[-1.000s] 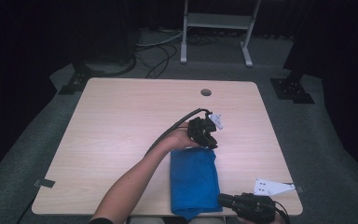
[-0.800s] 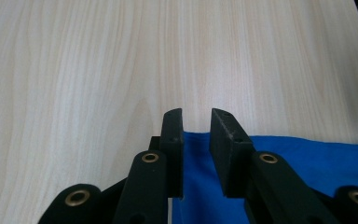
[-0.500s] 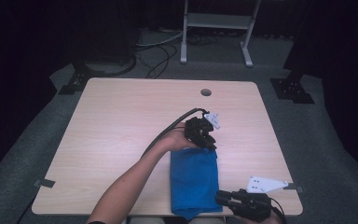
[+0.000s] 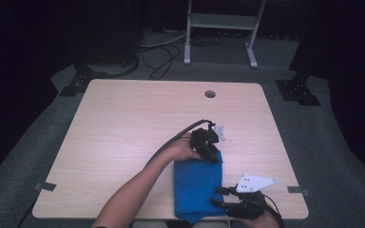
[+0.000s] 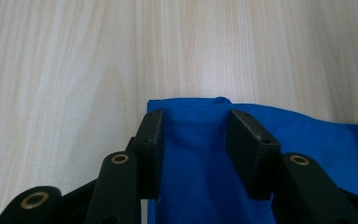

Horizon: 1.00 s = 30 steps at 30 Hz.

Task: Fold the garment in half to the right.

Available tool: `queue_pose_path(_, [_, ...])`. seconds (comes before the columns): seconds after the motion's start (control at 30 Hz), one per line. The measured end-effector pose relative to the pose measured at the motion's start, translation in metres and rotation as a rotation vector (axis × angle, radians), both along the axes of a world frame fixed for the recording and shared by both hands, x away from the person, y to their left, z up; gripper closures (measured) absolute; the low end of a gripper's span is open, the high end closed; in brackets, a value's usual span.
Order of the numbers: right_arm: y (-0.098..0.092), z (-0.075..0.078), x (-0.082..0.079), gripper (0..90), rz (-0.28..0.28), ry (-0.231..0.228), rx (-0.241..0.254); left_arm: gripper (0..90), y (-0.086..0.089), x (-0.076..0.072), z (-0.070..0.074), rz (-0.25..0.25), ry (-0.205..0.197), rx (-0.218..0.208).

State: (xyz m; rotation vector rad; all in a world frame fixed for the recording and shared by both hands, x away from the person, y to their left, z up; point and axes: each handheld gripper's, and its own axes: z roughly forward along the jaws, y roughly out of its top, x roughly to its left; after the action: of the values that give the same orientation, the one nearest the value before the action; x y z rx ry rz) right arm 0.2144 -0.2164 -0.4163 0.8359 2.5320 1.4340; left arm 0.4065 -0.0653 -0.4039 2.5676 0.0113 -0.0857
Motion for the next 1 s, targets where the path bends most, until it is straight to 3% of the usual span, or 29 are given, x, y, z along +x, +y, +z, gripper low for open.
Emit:
queue_pose_path(0.17, [0.001,-0.003,0.001,52.3,0.001,0.008,-0.022,48.5,0.004,0.004,0.0,0.026,0.029,-0.025])
queue_pose_path(0.37, [0.003,-0.003,0.006,45.9,-0.004,0.0,-0.055,38.9,0.02,0.001,0.014,0.064,0.008,-0.073])
queue_pose_path(0.43, [0.004,-0.003,0.008,44.1,-0.008,-0.003,-0.058,36.2,0.031,-0.002,0.021,0.078,-0.006,-0.092])
queue_pose_path(0.6, [0.005,-0.001,0.013,40.0,-0.015,-0.019,-0.066,33.3,0.05,-0.014,0.025,0.071,0.022,-0.151])
queue_pose_path(0.8, [0.007,0.0,0.023,34.9,-0.024,-0.031,-0.074,28.4,0.067,-0.035,0.015,0.034,0.015,-0.139])
queue_pose_path(1.0, [0.018,-0.002,0.029,32.7,0.012,-0.035,-0.108,24.5,0.077,-0.038,0.002,0.022,0.028,-0.112])
